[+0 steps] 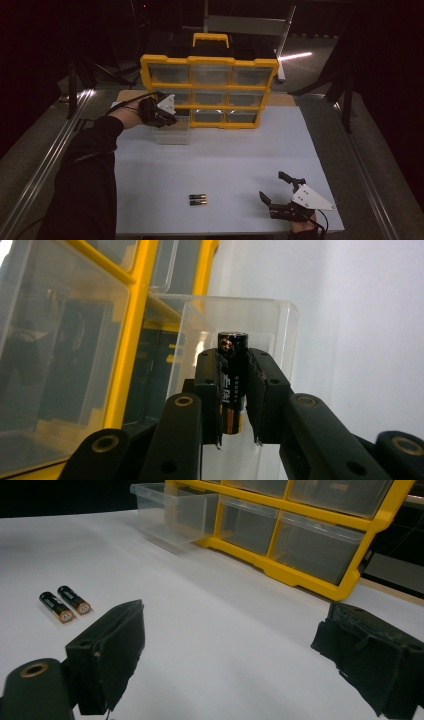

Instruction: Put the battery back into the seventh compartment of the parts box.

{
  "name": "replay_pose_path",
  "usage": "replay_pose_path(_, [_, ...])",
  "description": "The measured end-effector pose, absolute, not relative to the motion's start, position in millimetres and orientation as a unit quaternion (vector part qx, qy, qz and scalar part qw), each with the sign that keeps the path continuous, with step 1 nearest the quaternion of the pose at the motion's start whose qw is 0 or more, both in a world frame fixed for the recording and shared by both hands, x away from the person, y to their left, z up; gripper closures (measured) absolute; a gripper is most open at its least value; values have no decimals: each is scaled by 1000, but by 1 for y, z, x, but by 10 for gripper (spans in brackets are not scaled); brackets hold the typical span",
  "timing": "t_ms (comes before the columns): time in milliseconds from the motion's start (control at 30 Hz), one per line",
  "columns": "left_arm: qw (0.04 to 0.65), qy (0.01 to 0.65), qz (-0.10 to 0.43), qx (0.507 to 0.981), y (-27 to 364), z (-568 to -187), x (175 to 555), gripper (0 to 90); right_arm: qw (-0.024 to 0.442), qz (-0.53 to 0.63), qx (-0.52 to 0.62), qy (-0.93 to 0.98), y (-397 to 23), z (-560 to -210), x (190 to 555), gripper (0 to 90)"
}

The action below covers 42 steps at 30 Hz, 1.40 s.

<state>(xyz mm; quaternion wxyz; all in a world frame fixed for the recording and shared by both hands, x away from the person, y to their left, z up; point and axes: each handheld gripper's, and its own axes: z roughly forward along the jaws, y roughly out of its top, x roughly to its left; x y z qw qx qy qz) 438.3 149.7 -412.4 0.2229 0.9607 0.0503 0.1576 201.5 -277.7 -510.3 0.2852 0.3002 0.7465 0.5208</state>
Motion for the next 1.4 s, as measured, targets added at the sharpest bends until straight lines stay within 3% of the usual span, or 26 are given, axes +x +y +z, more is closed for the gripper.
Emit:
replay_pose_path(567, [188, 66, 142, 970, 146, -420, 445, 744, 282, 519, 301, 749, -279, -513, 203, 103])
replay_pose_path(733, [192, 106, 140, 966, 149, -416, 447, 566, 284, 518, 300, 749, -279, -512, 203, 103])
replay_pose_path(800, [194, 123, 135, 964, 151, -415, 448, 559, 284, 519, 300, 748, -279, -512, 203, 103])
replay_pose_path(867, [192, 138, 127, 963, 152, -413, 447, 463, 284, 518, 300, 749, -279, -512, 203, 104])
replay_pose_path(1033, [193, 176, 123, 957, 154, -408, 444, 414, 284, 517, 301, 749, -279, -512, 202, 103])
replay_pose_path(1100, [180, 194, 132, 955, 153, -407, 442, 309, 285, 516, 300, 750, -278, -512, 202, 103])
replay_pose_path(1200, [168, 208, 121, 956, 151, -408, 440, 249, 285, 515, 301, 750, -278, -512, 202, 103])
replay_pose_path(1233, [162, 209, 119, 957, 151, -408, 439, 167, 285, 516, 301, 750, -278, -512, 202, 103])
replay_pose_path(1400, [183, 211, 105, 954, 152, -404, 433, 1, 286, 515, 301, 750, -278, -511, 202, 103])
